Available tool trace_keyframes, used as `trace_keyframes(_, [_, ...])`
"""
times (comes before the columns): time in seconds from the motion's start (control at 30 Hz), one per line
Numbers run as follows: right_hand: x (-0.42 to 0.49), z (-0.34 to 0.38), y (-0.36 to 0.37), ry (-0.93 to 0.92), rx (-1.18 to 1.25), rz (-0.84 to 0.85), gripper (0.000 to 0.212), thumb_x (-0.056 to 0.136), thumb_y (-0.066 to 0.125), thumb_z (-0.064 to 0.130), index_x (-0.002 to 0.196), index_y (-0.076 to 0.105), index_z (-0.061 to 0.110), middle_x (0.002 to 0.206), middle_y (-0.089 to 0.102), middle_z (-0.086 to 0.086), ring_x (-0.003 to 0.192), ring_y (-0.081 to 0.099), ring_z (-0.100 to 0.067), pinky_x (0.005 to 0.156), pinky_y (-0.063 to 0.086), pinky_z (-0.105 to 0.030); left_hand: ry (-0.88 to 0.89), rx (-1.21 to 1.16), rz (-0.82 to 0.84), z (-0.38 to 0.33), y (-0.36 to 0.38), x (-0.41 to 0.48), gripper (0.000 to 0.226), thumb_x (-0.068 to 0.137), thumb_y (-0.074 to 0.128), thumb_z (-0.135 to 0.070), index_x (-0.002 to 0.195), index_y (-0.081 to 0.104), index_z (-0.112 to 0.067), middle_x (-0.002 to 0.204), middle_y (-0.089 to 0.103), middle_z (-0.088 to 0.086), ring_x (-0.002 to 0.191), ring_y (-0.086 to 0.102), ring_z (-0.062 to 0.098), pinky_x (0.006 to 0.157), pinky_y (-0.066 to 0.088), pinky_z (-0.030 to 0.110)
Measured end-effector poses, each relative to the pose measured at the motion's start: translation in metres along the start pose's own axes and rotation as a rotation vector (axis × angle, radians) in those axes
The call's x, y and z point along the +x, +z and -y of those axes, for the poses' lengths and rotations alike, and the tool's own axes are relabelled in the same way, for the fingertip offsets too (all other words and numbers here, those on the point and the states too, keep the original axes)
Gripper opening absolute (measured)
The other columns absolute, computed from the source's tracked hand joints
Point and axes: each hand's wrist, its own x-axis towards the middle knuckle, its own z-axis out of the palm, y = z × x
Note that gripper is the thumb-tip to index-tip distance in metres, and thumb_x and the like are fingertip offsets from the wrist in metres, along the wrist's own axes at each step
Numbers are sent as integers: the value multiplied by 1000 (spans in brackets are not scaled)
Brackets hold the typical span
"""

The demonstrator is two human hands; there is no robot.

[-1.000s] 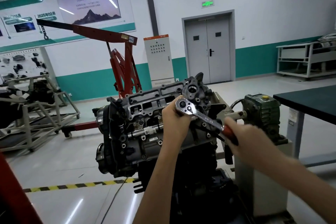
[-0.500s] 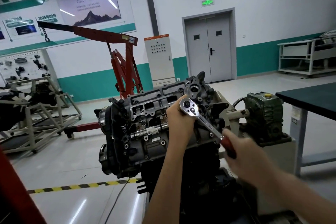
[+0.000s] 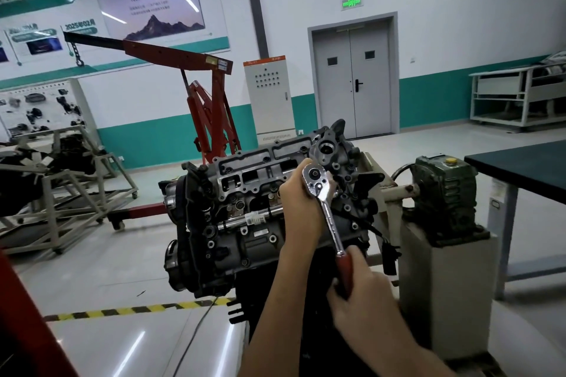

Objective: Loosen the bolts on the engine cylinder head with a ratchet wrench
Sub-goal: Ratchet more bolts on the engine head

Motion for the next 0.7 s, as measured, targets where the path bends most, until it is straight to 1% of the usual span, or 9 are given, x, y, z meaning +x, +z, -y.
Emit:
trace_keyframes(0.07, [-4,9,11,21,63,32,32,76,62,13,103,45,17,65,53,6,53,51,-4,50,39,-8,-44,-57,6,2,-1,1,45,83,57,11,62,36,-23,58,32,-14,57,26,7,54,27,30])
trace_keyframes(0.13, [2,4,0,31,28,60,35,75,63,11,106,47,13,63,52,7,49,49,-1,49,37,-5,-101,-37,8,3,-3,4,49,83,53,14,61,40,-28,54,36,-16,55,31,6,55,31,30])
trace_keyframes(0.2, [13,-10,-27,-30,-97,87,38,74,64,8,109,49,13,61,52,5,48,50,-1,51,38,-7,-114,-10,32,3,-5,6,44,81,51,12,61,43,-27,52,40,-17,55,35,6,57,35,26])
trace_keyframes(0.27, [32,-23,-61,-145,-312,100,39,74,65,7,110,52,12,65,60,-2,53,58,-15,55,50,-26,-66,42,80,0,-7,6,38,74,51,7,57,38,-24,49,39,-17,51,31,1,53,29,17])
trace_keyframes(0.3, [45,-26,-78,-214,-422,92,37,74,67,7,108,54,13,67,61,-2,52,57,-16,53,52,-29,-52,67,97,-1,-8,7,39,72,52,6,56,37,-25,48,39,-17,49,31,1,50,27,13])
trace_keyframes(0.43, [90,-21,-123,-394,-650,76,33,72,69,10,101,56,17,64,55,9,50,48,-6,53,46,-22,-48,91,152,-1,-13,10,51,78,59,14,54,40,-27,47,44,-17,48,35,0,50,29,11])
trace_keyframes(0.53, [86,-25,-116,-342,-591,116,30,78,64,10,105,54,16,63,48,14,51,48,2,50,42,-13,-29,118,184,-3,-18,10,51,78,61,11,55,40,-29,48,45,-17,49,37,0,51,30,11])
trace_keyframes(0.63, [46,-27,-74,-198,-298,141,29,79,62,8,104,50,14,63,51,10,52,54,-2,51,50,-19,31,139,116,-1,-17,7,49,77,60,11,58,41,-30,53,47,-16,51,39,1,51,31,12])
trace_keyframes(0.7, [19,-15,-39,-85,-111,64,31,76,63,8,102,49,17,62,50,12,50,49,3,51,43,-7,20,122,47,1,-9,4,47,79,61,11,60,42,-28,55,47,-14,53,37,1,52,31,13])
